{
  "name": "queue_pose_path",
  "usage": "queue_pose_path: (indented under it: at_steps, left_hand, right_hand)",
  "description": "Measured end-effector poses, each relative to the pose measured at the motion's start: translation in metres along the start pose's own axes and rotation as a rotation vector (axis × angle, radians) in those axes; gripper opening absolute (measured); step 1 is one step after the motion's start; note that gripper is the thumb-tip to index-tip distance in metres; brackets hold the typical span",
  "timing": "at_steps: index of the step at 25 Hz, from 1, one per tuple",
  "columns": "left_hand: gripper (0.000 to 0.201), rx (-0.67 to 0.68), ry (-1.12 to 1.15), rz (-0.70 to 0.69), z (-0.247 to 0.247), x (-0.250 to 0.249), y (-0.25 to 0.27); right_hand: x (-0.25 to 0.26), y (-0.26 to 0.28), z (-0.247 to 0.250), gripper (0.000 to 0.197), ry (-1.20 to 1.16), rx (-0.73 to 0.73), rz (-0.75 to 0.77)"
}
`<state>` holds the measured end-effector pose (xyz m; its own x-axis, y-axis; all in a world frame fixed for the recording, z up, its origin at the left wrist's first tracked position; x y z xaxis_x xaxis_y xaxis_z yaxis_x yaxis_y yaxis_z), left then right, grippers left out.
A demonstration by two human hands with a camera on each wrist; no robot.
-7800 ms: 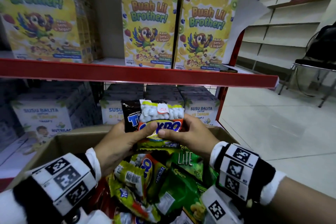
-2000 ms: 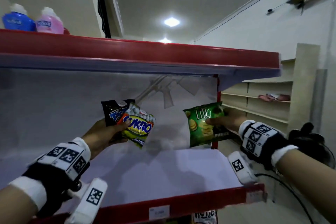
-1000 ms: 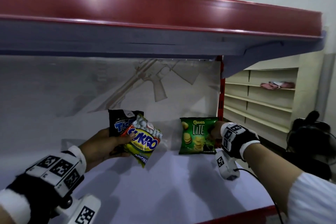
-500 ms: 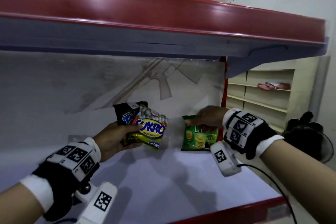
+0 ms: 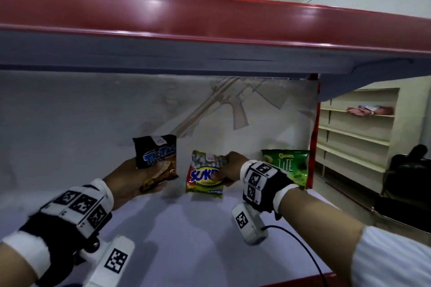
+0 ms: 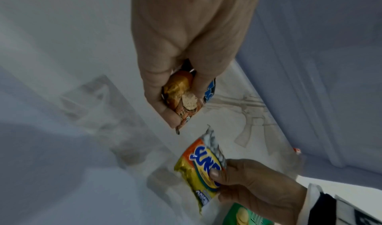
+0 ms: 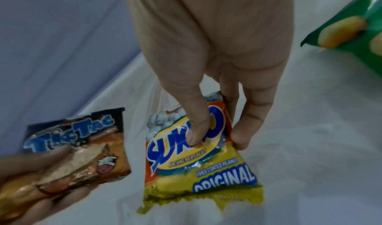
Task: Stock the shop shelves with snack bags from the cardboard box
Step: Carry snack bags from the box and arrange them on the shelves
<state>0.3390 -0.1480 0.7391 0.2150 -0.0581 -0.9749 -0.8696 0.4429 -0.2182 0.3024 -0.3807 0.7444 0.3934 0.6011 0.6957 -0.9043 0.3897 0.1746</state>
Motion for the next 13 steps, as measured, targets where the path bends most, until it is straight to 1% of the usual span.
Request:
queue_pose_path:
  at_steps: [2, 3, 5, 6, 8, 9, 11, 12, 13]
  left_hand:
    - [0.029, -0.035, -0.019, 0.031, 0.023, 0.003, 0.003]
    - [0.029, -0.049, -0.026, 0.053, 0.032, 0.005, 0.004]
    - [0.029, -0.067, -0.061, 0.102, 0.046, 0.009, 0.008]
    - [0.028, -0.07, -0.077, 0.122, 0.049, 0.01, 0.009]
    - [0.027, -0.072, -0.093, 0.157, 0.057, 0.011, 0.011]
    - [0.027, -0.072, -0.107, 0.178, 0.061, 0.012, 0.011]
    - [0.03, -0.072, -0.158, 0.222, 0.069, 0.014, 0.012]
    - [0.032, -0.084, -0.2, 0.234, 0.075, 0.015, 0.01]
    - [0.034, -0.111, -0.26, 0.234, 0.083, 0.015, 0.008]
  right_hand:
    - [0.003, -0.008, -0.013, 0.051, 0.111, -0.016, -0.022]
    - [0.004, -0.011, -0.02, 0.051, 0.126, -0.014, -0.021]
    - [0.007, -0.017, -0.034, 0.053, 0.072, -0.023, 0.009]
    - [0.007, -0.02, -0.039, 0.05, 0.07, -0.038, 0.024]
    - [0.012, -0.023, -0.047, 0.04, 0.17, -0.038, 0.009]
    - [0.014, -0.024, -0.049, 0.038, 0.2, -0.044, -0.009]
    - [0.016, -0.025, -0.049, 0.042, 0.188, -0.048, -0.02]
    - [0.017, -0.027, -0.049, 0.039, 0.202, -0.044, -0.013]
    - [0.017, -0.027, -0.048, 0.03, 0.228, -0.036, -0.016]
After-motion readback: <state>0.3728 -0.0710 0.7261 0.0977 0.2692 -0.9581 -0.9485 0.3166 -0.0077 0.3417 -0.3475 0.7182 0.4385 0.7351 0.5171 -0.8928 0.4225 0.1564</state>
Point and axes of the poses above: each hand's wrist, its own y-axis away from the middle knuckle, its own z-axis out of the back of the hand, x = y × z, the point moved 3 cm from there along -y, towards the middle knuckle, and after that the axes turned 7 degrees about -z, right-handed, at the moved point
